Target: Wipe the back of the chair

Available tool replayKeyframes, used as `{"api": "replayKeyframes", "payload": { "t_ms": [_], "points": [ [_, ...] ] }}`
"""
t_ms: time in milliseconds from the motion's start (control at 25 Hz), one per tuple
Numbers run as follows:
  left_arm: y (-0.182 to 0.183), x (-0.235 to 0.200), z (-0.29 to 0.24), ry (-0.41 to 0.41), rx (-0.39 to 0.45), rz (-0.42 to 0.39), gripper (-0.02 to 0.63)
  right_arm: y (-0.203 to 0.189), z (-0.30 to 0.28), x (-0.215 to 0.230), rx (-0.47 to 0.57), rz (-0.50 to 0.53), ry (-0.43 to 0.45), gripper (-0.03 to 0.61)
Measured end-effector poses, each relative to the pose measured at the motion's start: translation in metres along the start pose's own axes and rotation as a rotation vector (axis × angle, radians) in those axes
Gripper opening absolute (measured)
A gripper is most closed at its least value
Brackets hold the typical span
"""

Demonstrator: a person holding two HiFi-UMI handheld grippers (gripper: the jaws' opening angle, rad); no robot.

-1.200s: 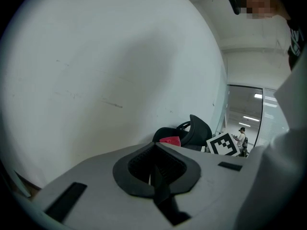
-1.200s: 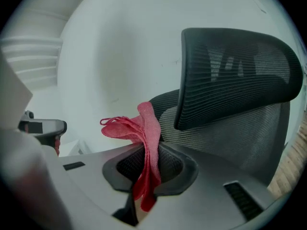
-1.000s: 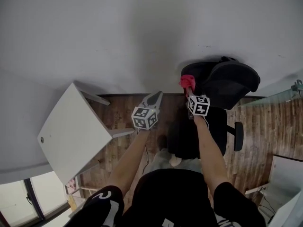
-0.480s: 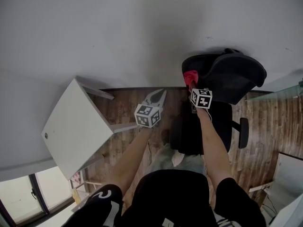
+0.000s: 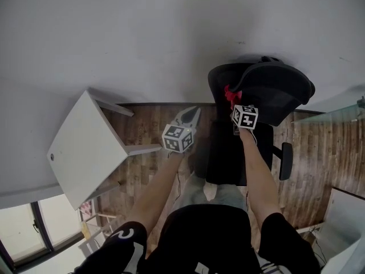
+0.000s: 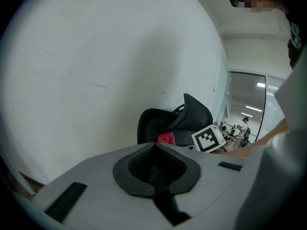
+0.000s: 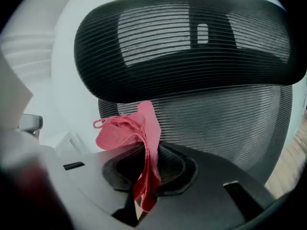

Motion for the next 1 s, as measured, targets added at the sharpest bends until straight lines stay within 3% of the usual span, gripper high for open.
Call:
{"api": "replayKeyframes", "payload": {
  "t_ms": [320, 1000],
  "points": [
    [-0.001, 0.042, -0.021, 0.006, 0.018, 0.000, 0.025, 0.011, 0.018, 0.047, -0.003, 0.071, 0.000, 0.071],
    [0.004, 0.128, -0.051, -0.007, 0.055, -0.052, 0.025, 0.027, 0.072, 0.167, 0.014, 0.056, -0.077, 0.071]
  ]
}}
Point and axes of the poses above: the fingertips, and each gripper's own axes: z backward along the fingers, x to its right, y out of its top, the point moved 1 cm from there along z, backward along the fingers, and after that the axes turned 4 degrees about x, right-handed, at the moved point
